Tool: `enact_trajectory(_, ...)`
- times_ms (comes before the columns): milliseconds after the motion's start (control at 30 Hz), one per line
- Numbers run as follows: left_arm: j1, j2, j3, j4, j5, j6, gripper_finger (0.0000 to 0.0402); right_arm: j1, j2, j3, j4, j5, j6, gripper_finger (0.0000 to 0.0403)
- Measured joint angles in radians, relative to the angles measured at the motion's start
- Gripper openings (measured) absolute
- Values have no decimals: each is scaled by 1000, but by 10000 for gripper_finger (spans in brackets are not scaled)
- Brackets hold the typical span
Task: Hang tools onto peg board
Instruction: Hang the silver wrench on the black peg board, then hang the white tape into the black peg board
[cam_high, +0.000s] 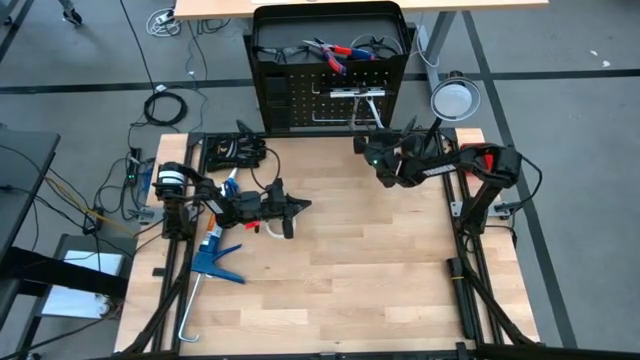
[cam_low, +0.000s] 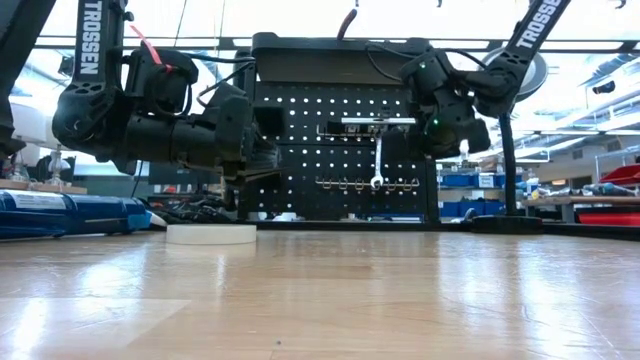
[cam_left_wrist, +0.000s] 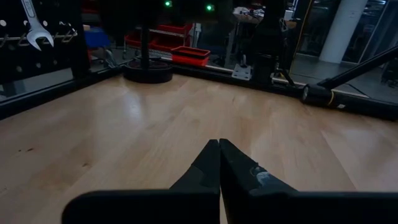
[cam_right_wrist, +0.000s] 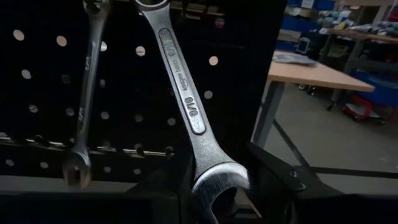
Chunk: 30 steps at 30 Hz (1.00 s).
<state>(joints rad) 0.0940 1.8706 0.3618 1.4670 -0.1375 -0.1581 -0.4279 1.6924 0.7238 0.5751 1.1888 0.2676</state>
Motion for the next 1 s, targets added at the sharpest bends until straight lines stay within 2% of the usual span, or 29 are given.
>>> enact_trajectory(300, 2, 0, 0, 0, 0, 23, 0, -83, 0, 0, -4, -196, -10, 128)
enact_trajectory(367, 3, 0, 0, 0, -1, 23, 0, -83, 0, 0, -9, -216, -15, 156)
enact_trajectory(567, 4, 0, 0, 0, -10, 23, 0, -70, 0, 0, -69, -224, 3, 295)
enact_trajectory(667, 4, 0, 0, -7, -10, 10, 0, -70, 0, 0, -113, -255, 45, 339)
enact_trajectory(800, 4, 0, 0, -14, -11, -27, 0, -65, 0, 0, -181, -340, 104, 361)
enact_trajectory(1000, 4, 1, 0, -26, -11, -85, 0, -20, 0, 0, -286, -431, 123, 357)
